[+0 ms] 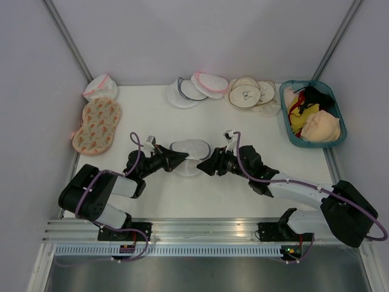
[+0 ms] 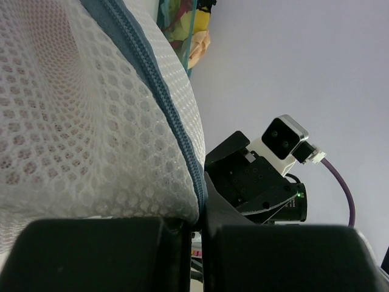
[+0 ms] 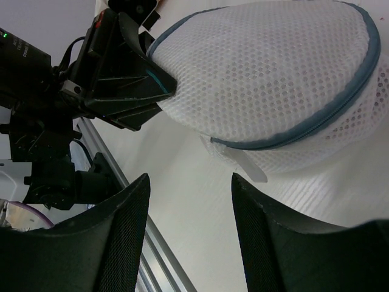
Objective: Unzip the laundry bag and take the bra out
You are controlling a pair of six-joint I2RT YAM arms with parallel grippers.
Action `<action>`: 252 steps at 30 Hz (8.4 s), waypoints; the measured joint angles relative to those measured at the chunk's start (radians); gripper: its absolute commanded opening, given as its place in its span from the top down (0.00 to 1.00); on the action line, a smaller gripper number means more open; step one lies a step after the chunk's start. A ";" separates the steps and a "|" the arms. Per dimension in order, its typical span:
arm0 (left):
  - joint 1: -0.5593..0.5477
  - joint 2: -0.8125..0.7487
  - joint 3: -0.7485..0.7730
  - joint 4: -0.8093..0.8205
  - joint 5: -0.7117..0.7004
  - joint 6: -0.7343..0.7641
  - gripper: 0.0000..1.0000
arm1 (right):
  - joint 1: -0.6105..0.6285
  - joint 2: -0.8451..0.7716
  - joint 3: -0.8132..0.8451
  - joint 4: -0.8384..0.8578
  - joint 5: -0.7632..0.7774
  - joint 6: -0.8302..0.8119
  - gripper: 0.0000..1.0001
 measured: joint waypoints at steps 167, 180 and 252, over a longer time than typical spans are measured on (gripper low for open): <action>-0.130 -0.404 0.225 -1.147 -0.201 0.600 0.14 | 0.232 0.245 0.428 -0.611 0.053 -0.208 1.00; -0.172 -0.195 0.222 -0.848 -0.183 0.413 0.98 | 0.245 0.262 0.428 -0.599 0.033 -0.208 0.99; -0.239 -0.069 0.397 -0.900 -0.111 0.547 0.87 | 0.173 0.259 0.430 -0.656 -0.056 -0.296 0.99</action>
